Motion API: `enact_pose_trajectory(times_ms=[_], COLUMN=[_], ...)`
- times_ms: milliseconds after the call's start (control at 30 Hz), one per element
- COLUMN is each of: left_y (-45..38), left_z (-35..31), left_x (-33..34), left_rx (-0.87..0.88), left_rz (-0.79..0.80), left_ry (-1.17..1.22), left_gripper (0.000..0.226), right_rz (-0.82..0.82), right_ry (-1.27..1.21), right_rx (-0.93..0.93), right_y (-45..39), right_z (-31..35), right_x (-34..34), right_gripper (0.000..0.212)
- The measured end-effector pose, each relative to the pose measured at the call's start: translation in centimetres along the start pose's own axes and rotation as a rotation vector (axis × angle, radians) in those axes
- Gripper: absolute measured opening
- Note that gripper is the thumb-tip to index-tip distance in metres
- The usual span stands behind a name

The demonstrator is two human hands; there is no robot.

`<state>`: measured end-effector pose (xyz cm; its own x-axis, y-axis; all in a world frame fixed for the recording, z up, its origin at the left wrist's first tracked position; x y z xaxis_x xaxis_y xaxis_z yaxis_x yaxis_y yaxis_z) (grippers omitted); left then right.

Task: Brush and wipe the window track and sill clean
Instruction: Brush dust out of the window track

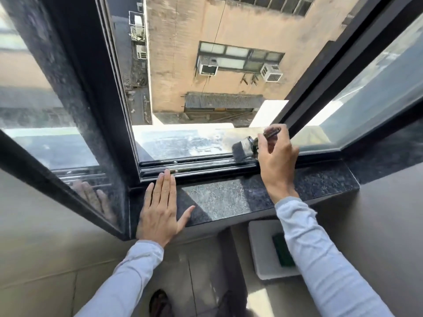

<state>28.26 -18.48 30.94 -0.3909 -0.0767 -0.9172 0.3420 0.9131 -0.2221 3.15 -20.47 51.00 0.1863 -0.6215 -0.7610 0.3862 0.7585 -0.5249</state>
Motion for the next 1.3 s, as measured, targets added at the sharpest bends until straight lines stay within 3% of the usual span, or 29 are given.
enact_pose_trajectory(times_ms=[133,233,400,500,633,733,900,1000,1167,1233,1300], left_y=[0.0,0.0,0.0,0.1,0.1,0.1,0.1,0.3,1.7,3.1,4.9], left_z=[0.0,0.1,-0.1,-0.1,0.0,0.1,0.2,-1.0,-10.6,-14.8,-18.6], left_x=[-0.1,-0.1,0.1,0.0,-0.1,0.0,-0.1,-0.6,-0.6,0.6,3.0], left_rx=[-0.001,0.001,-0.001,0.003,0.016,0.012,0.01,0.001,0.159,0.244,0.306], left_rz=[-0.009,-0.013,-0.028,-0.043,-0.055,-0.05,-0.054,-0.067,-0.115,-0.104,-0.04], left_ry=[-0.002,-0.013,-0.025,-0.028,-0.028,-0.019,-0.004,0.007,0.046,0.083,0.081], left_gripper=[0.094,0.094,0.094,0.094,0.094,0.093,0.092,0.092,0.086,0.084,0.084], right_rz=[0.066,0.116,0.03,-0.032,0.044,0.063,-0.07,-0.139,-0.412,-0.338,-0.133], right_ry=[-0.197,-0.052,0.181,-0.046,-0.235,-0.07,0.283,0.078,-0.615,-0.834,-1.106], right_rx=[0.01,-0.041,-0.02,-0.009,-0.021,-0.102,-0.151,0.05,0.79,0.977,1.18], right_y=[1.5,2.1,0.5,1.6,3.5,3.7,2.5,3.0,8.9,13.6,18.2], right_z=[2.9,1.2,-3.2,-0.9,2.1,1.0,-3.1,-6.2,-17.0,-21.4,-25.0], right_x=[2.4,3.5,0.8,0.2,2.6,3.3,0.7,-2.6,-9.0,-10.1,-9.6], right_gripper=[0.01,0.009,0.014,0.014,0.013,0.013,0.014,0.013,0.019,0.019,0.006])
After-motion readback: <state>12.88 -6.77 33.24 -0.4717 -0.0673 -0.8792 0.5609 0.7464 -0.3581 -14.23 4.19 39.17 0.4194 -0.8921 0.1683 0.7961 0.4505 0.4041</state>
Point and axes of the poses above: each hand's wrist, its own y-axis away from the middle knuckle, its own x-axis out of the palm, z = x × y, the point moved 7 cm from there along -y, towards the middle knuckle, and after that the axes turned 14 degrees about y, right-handed, at the moved point
